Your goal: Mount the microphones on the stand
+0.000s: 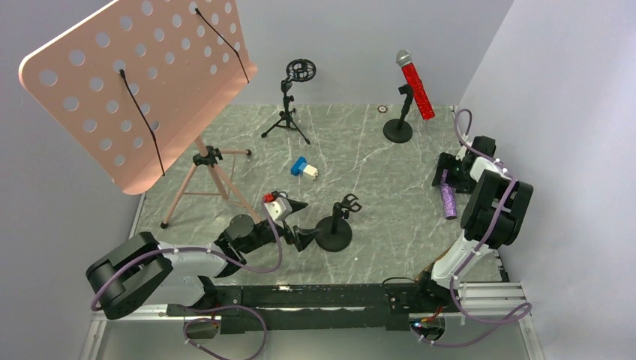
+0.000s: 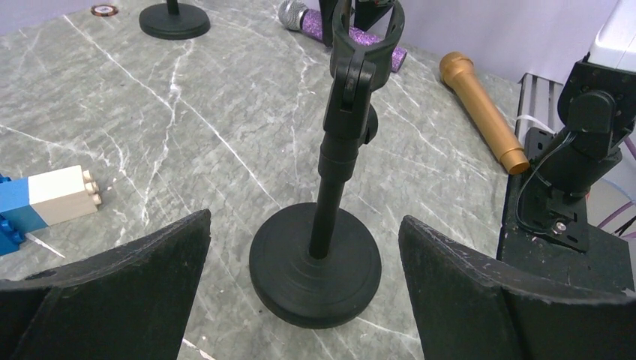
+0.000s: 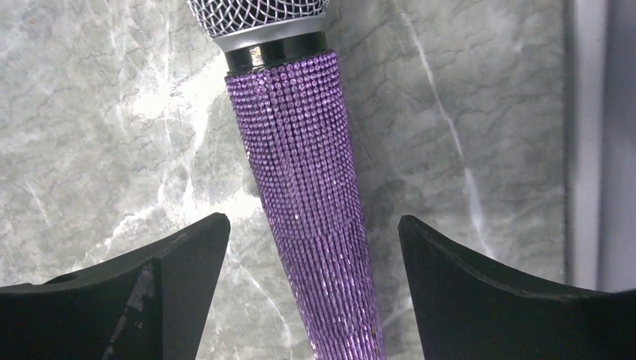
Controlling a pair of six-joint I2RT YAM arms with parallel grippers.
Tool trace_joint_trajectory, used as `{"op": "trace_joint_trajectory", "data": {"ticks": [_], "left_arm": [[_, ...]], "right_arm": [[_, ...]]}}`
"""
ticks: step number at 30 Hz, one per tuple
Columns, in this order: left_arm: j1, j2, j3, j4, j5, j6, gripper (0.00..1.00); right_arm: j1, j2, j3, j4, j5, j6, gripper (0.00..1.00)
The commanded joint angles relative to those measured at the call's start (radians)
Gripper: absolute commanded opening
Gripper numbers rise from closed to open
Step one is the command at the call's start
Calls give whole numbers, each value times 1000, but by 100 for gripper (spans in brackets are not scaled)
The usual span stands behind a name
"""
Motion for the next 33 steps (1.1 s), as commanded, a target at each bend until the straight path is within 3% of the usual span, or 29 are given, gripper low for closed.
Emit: {"op": "trace_joint_trajectory", "data": {"ticks": [1,7,12,15,19,25,33], "left_arm": [[-1,-55,-5,6,-21,-13,99],[-1,-120,4,-83,-21,2,99],[-1,-184,11,-168,-30,26,99],[-1,-207,20,-219,-28,41,99],[-2,-238,31,-267,-35,48,99],[-1,-235,40,-279,-47,35,99],[-1,-242,63,-329,-2,13,99]], "right_arm": [[-1,-162,-5,27,61,-16,90],[-18,-357,-46,-25,26,-46,95],[-62,-488,-54,-304,-177,-400,100],[-139,-518,-38,-421,-133,-510,99],[-254,-507,12,-572,-68,-491,98],[-309,-618,-130,-600,23,-447,100],[-361,-553,-292,-486,94,-470,100]]}}
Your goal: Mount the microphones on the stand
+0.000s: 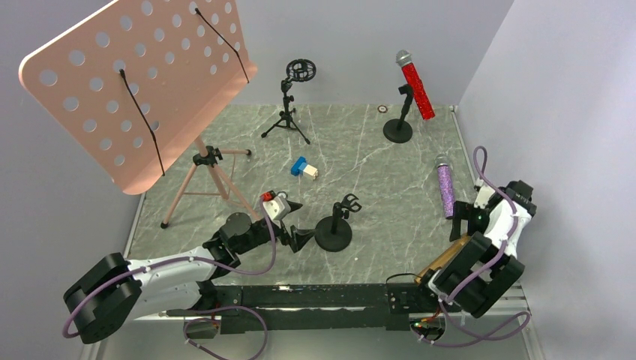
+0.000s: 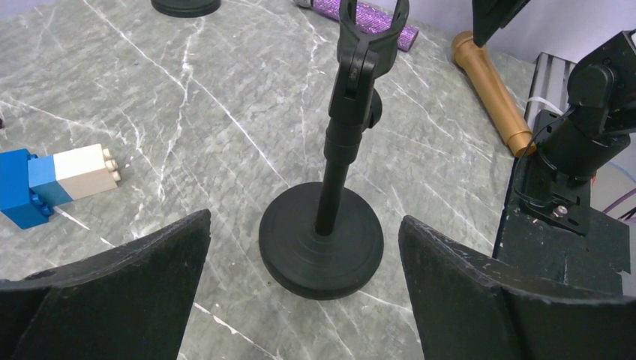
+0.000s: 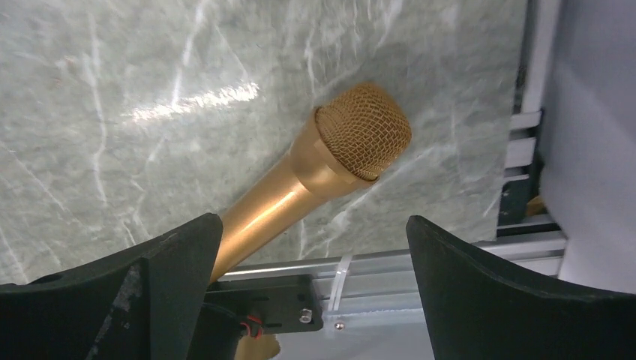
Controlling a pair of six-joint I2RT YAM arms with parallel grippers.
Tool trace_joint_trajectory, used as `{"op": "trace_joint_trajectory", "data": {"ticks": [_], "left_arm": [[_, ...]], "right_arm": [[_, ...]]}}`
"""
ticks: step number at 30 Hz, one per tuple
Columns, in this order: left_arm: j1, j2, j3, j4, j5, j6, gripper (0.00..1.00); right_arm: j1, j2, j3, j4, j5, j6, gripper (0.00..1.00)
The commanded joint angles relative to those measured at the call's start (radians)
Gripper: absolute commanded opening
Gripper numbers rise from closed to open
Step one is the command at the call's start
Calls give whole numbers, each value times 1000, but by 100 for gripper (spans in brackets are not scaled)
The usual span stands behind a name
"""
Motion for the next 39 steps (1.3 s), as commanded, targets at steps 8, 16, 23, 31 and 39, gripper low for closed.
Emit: {"op": "trace_joint_trajectory", "data": {"ticks": [8,16,23,31,39], "left_arm": [[-1,-43,17,-30,25,-18,99],[-1,-51,30,-55,16,-2,99],[-1,-34,44,-60,14,-2,99],[-1,-37,60,-77,11,4,99],[-1,-118,44,-143,-20,6,99]], "right_arm": [[-83,205,-40,136,-3,-19,98],[-70,332,-11,123,-96,-19,75],[116,274,8,148,-149,18,68],[533,327,152,208,-73,167,66],[735,527,393,176,-65,183,70]]}}
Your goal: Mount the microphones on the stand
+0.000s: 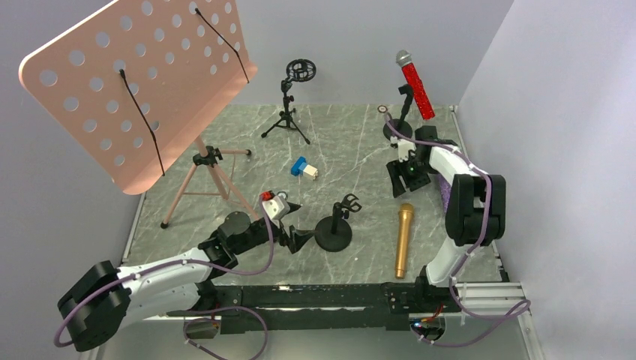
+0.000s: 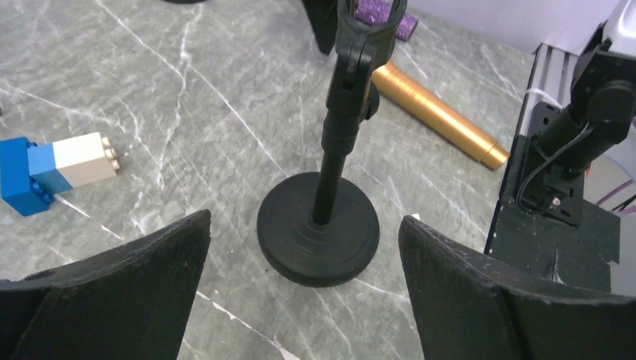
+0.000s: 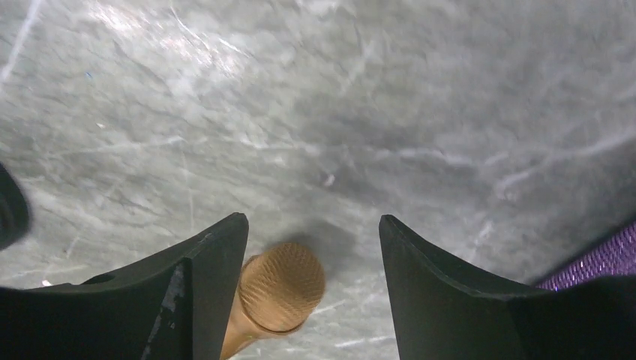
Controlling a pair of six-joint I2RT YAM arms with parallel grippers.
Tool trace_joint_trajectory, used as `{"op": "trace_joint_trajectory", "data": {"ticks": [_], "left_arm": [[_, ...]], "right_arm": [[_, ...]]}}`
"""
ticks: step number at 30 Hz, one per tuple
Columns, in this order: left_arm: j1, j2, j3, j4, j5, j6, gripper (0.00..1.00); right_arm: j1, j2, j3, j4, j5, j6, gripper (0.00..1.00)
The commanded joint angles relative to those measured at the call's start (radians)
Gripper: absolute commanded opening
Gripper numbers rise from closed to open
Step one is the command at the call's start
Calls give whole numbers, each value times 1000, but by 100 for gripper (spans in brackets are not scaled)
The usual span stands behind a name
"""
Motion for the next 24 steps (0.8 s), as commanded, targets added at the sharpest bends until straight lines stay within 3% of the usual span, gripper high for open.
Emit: {"op": "trace_joint_trajectory", "data": {"ticks": [1,7,9,14,24], "left_arm": [[-1,-82,10,-27,-33,10,99],[-2,-151,-59,-16,-74,2,99],[-1,-146,-68,-7,-72,2,99],[-1,-93,-50,32,-39,11,99],[-1,-93,-87,64,-36,-31,99]], "right_arm": [[28,17,110,-50,-17,24,72],[20,-125,5,-122,-79,-37,86],[23,-160,-40,-179,-187,-100,99],[102,-165,-98,-230,-401,-152,100],[179,-83,-107,-108,-367,-17,100]]}}
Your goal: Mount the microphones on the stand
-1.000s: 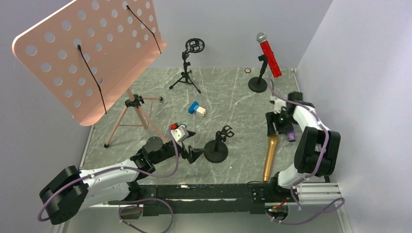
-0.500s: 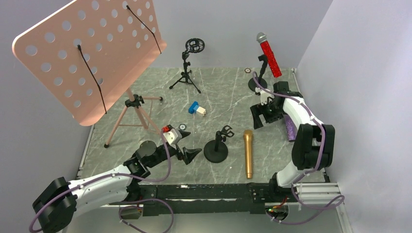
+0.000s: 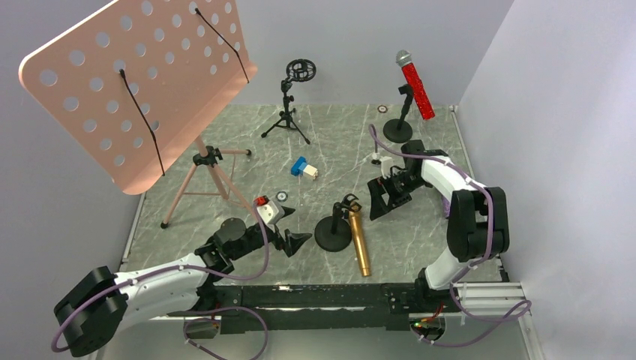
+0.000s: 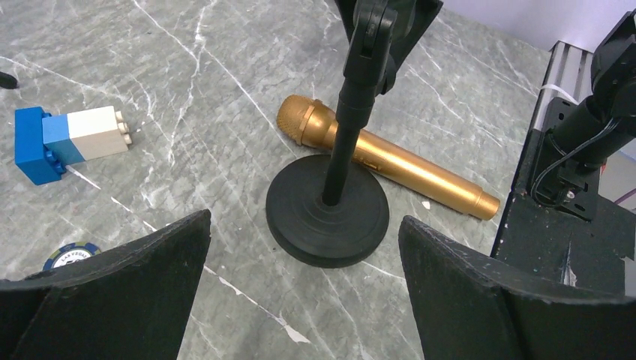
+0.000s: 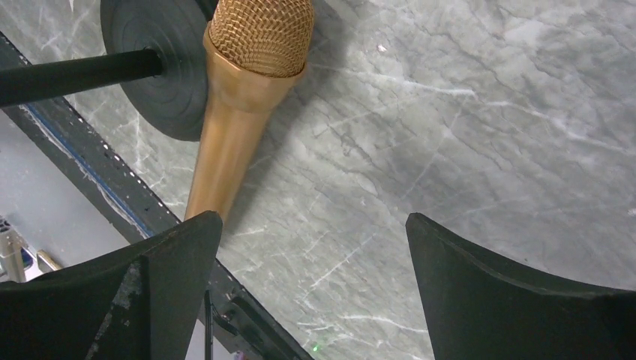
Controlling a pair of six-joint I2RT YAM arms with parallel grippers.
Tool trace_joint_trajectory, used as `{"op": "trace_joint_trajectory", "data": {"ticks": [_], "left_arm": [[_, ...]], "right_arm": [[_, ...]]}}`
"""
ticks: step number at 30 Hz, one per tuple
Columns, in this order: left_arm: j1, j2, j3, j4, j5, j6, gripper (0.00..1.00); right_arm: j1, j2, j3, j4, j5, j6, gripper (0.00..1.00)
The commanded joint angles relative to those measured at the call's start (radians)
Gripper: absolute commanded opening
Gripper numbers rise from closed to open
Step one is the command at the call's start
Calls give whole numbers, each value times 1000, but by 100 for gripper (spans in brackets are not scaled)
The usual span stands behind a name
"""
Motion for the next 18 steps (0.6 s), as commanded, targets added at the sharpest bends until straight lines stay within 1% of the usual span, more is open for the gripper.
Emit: {"op": "trace_joint_trajectory", "data": {"ticks": [1,4,11,16,18], "left_arm": [[-1,-21,-16,64,4,-23,99],[-1,-21,-15,55,1,-22,99],[-1,-30,-10,43,-6,-21,99],[-1,-37,-3,26,-12,-23,99],[-2,-42,-1,18,-18,-25,99]], "right_arm": [[53,23,-1,57,-2,56,100],[90,46,6,64,2,71,100],[145,127,37,54,-63,117,100],[247,172,69,72,9,165,100],[298,175,71,91,83,190,100]]}}
